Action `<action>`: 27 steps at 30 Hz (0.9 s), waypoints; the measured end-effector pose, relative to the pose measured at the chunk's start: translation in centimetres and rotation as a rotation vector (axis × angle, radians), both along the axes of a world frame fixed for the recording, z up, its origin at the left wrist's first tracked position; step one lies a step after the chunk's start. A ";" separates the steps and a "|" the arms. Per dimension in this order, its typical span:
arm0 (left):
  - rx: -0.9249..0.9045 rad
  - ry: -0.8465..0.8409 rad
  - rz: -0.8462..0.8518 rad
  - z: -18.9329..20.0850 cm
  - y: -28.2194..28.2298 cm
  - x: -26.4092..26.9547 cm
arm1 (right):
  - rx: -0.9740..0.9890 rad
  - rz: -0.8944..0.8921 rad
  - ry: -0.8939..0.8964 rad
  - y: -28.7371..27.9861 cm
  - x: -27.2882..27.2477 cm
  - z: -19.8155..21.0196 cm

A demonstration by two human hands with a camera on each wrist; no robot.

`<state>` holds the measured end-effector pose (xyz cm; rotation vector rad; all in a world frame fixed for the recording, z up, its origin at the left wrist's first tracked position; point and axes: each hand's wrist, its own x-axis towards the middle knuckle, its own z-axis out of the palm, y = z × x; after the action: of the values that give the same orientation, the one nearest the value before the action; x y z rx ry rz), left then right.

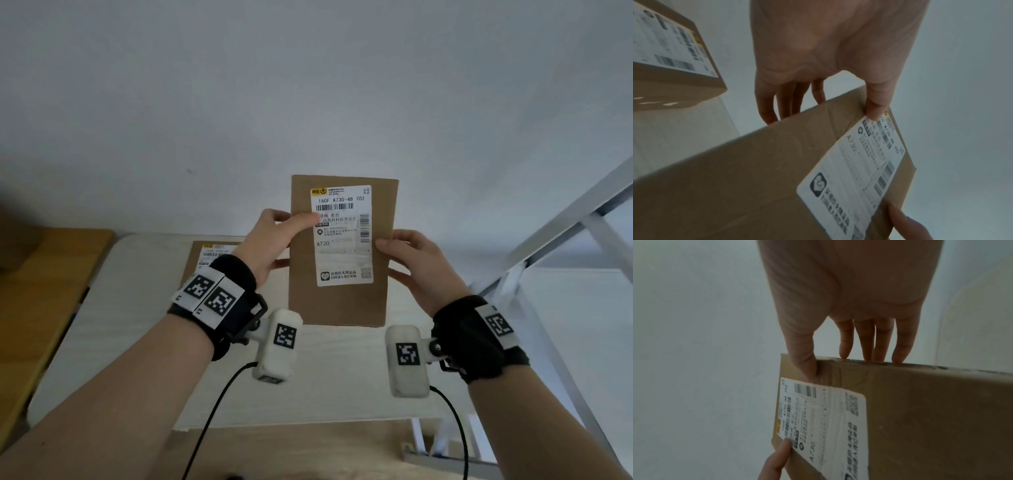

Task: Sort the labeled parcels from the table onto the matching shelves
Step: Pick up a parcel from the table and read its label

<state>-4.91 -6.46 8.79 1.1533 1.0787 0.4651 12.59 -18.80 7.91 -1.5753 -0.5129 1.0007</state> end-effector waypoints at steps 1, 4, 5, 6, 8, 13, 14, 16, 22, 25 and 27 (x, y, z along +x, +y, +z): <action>0.013 -0.020 0.001 0.5 -0.1 -0.2 | 0.022 -0.006 -0.005 -0.2 -0.2 0.6; 0.047 -0.052 -0.016 2.3 -0.4 -1.0 | 0.066 -0.009 -0.011 -0.5 -0.9 2.4; 0.058 -0.057 -0.018 2.9 -0.5 -1.3 | 0.082 -0.008 -0.011 -0.6 -1.2 2.9; 0.069 -0.053 -0.019 3.3 -0.6 -1.6 | 0.088 -0.012 -0.010 -0.7 -1.5 3.3; 0.097 -0.060 -0.021 4.2 -0.8 -2.0 | 0.111 -0.011 -0.008 -1.0 -1.8 4.0; 0.132 -0.078 -0.011 5.7 -1.3 -2.7 | 0.142 -0.003 -0.019 -1.2 -2.6 5.4; 0.135 -0.082 -0.010 5.9 -1.4 -2.8 | 0.144 -0.002 -0.022 -1.3 -2.7 5.6; 0.141 -0.087 -0.010 6.1 -1.5 -2.9 | 0.155 0.008 -0.021 -1.3 -2.9 6.0; 0.151 -0.103 0.004 6.6 -1.6 -3.3 | 0.170 0.030 -0.027 -1.5 -3.2 7.0; 0.160 -0.115 0.006 6.8 -1.5 -3.4 | 0.173 0.033 -0.040 -1.5 -3.4 7.3; 0.157 -0.123 0.008 6.8 -1.5 -3.5 | 0.175 0.038 -0.044 -1.6 -3.5 7.5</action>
<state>-8.42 -7.93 15.62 1.2413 0.9538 0.6275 9.07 -20.38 15.46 -1.4384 -0.6454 0.9254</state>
